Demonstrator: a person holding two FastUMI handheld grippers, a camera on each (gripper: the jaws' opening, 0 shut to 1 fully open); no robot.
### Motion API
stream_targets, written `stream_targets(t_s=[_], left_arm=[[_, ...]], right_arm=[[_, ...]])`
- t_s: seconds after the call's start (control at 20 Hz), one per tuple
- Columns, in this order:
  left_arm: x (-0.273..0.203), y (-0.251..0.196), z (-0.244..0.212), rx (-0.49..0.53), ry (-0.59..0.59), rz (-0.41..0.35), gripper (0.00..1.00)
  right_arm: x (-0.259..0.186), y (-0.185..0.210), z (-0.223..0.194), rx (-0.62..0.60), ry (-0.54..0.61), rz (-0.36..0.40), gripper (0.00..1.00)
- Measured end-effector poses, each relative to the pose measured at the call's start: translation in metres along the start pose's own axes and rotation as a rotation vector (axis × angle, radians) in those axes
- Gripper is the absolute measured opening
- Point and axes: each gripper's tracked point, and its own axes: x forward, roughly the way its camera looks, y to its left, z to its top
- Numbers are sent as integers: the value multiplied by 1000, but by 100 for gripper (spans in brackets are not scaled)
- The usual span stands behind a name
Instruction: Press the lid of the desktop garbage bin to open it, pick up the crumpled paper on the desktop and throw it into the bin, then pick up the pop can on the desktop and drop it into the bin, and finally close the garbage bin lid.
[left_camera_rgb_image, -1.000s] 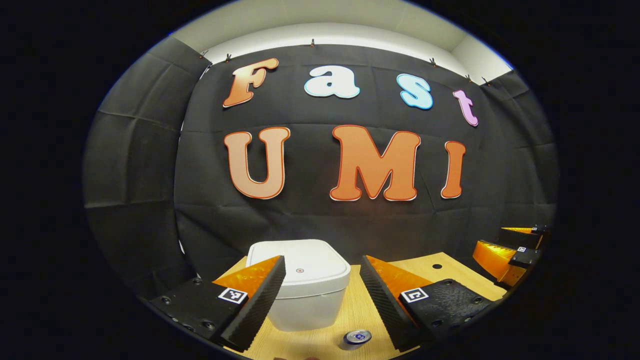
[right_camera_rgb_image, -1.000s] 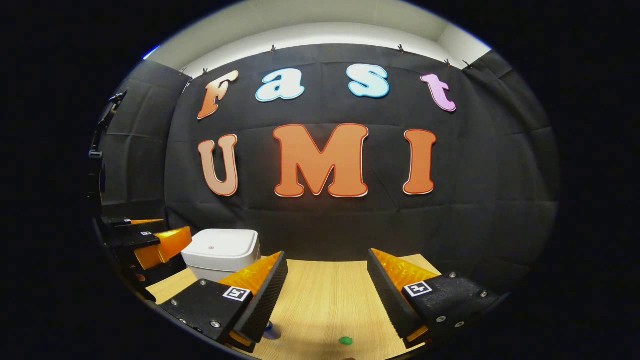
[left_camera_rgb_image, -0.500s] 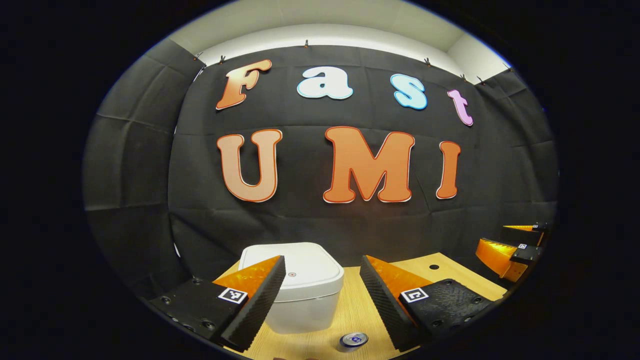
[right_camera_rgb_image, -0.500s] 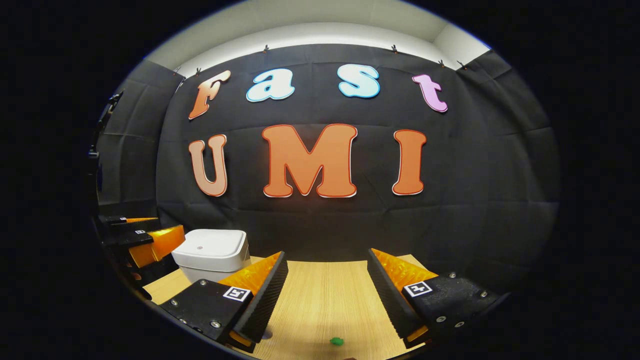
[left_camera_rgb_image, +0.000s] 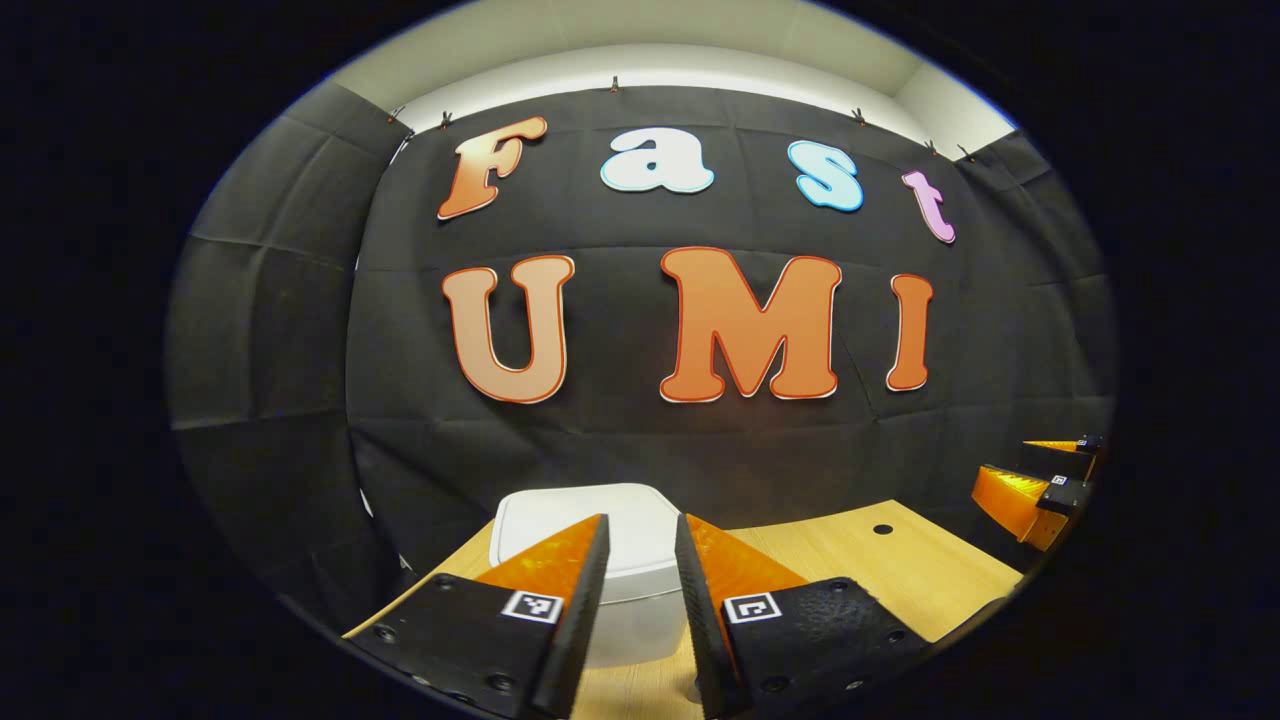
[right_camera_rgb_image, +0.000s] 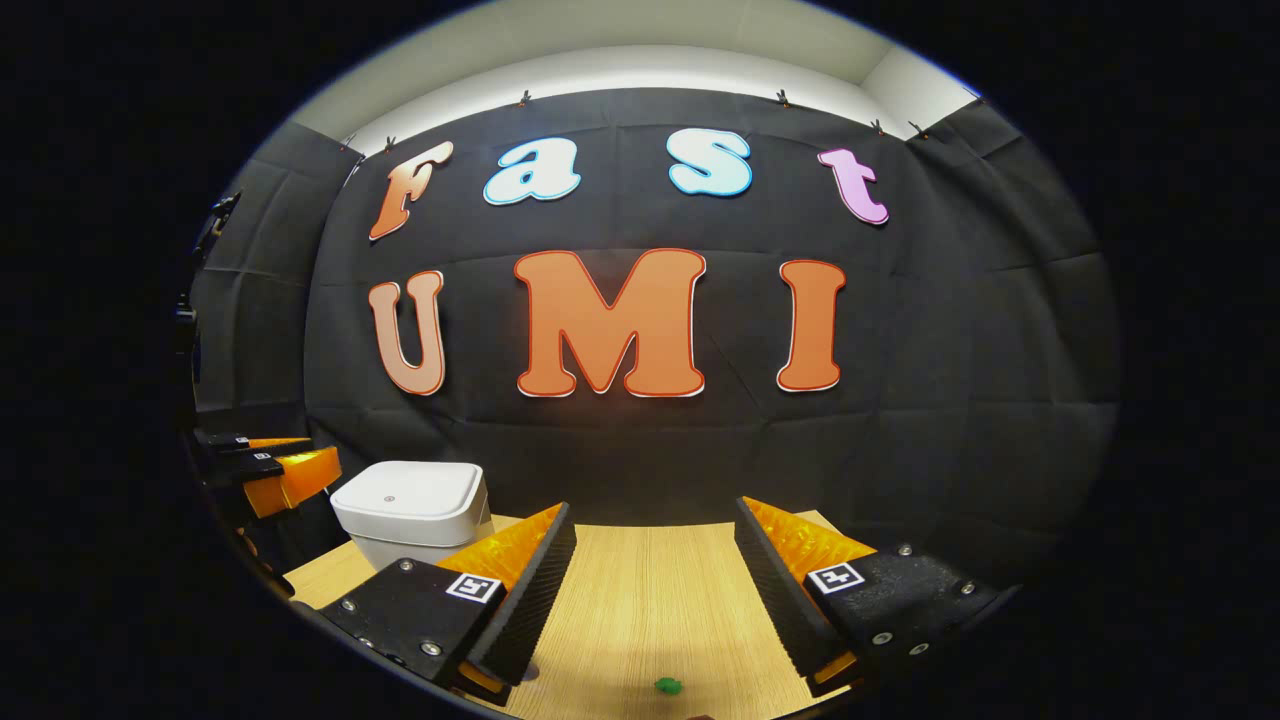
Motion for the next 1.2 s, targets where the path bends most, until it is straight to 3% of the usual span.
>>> stream_targets(t_s=[0.15,0.2,0.25,0.4,0.6,1.0,1.2], left_arm=[[5,9,-6,-12,32,27,28],[5,18,-7,15,34,60,12],[6,22,-4,39,30,78,2],[11,10,-9,17,68,21,0],[18,20,-10,1,130,16,0],[46,38,33,14,217,-71,0],[71,40,33,-40,305,-144,0]], right_arm=[[1,-1,0,-4,3,-3,95],[3,0,0,-6,3,-4,95],[4,-1,0,-8,4,-5,95],[6,-1,-2,-13,13,-6,95],[9,-1,0,-19,7,-7,95],[15,-5,-6,-33,21,-20,95],[18,-9,-10,-18,34,-31,95]])
